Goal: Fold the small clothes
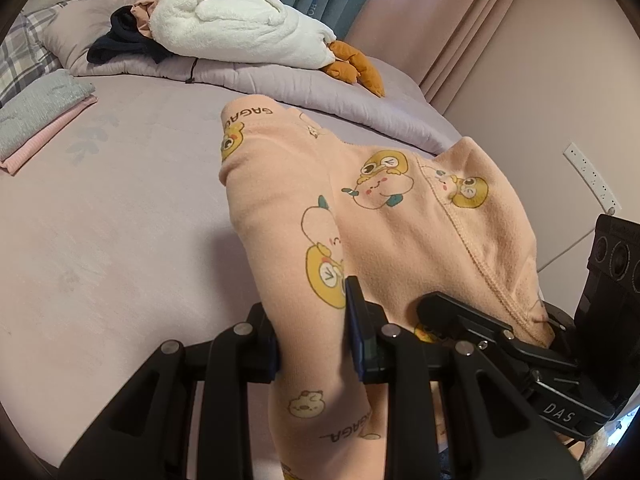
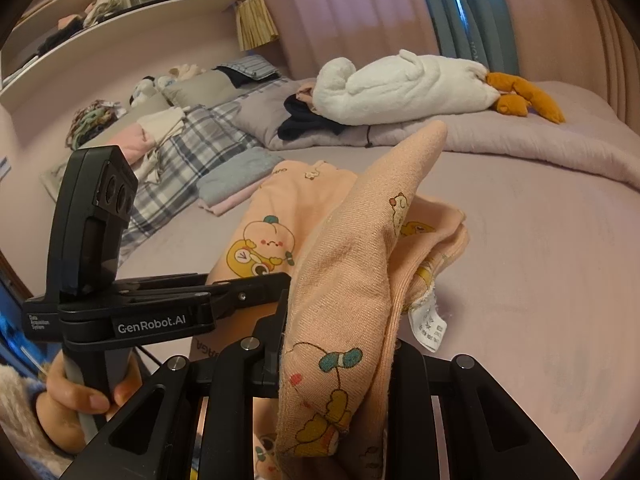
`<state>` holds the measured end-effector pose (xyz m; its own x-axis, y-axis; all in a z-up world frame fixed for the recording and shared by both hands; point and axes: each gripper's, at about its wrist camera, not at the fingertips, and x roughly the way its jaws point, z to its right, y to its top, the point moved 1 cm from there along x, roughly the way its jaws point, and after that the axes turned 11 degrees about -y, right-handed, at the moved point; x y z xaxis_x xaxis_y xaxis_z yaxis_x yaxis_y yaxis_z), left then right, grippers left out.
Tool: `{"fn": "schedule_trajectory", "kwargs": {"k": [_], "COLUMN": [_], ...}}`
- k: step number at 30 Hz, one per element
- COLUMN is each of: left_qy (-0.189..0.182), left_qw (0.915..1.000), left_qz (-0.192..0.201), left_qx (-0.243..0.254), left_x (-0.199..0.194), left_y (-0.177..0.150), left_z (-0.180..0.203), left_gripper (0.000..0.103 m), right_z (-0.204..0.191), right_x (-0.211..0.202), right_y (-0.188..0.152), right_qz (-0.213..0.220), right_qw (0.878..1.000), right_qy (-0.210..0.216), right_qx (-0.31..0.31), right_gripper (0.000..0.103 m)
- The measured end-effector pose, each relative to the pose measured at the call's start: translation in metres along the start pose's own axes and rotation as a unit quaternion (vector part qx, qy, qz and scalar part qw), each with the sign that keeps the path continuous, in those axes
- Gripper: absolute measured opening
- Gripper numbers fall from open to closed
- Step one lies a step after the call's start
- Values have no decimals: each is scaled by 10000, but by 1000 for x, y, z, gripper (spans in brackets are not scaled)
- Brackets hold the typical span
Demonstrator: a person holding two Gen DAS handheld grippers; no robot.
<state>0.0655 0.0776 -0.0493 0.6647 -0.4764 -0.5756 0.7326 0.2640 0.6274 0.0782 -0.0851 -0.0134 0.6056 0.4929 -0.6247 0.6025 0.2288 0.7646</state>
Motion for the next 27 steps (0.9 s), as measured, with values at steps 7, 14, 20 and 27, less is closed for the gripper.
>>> {"fn": "schedule_trajectory", "kwargs": {"k": [7,14,20,27], "left_qy": [46,67,70,81], "left_qw": [10000,10000,10000,10000], "left_qz": [46,49,43,29], "left_qx": [18,21,26,-4], "left_x": [-8,-13,-16,-16], "left_y": [-1,0,2,6], "left_z": [1,1,-2,-6], "left_gripper": [26,27,27,27], "right_z": [-3,-8,-10,-12], "right_x": [1,4,5,10], "right_y": [3,8,10,13], "right_qz": [13,3,-1,-24], "right_qw": [10000,9998,9998,9996], "right_qy": [-2,-24,-30,-34], "right_qx": [-80,-189,-200,-267], "right_gripper": [27,27,27,27]}}
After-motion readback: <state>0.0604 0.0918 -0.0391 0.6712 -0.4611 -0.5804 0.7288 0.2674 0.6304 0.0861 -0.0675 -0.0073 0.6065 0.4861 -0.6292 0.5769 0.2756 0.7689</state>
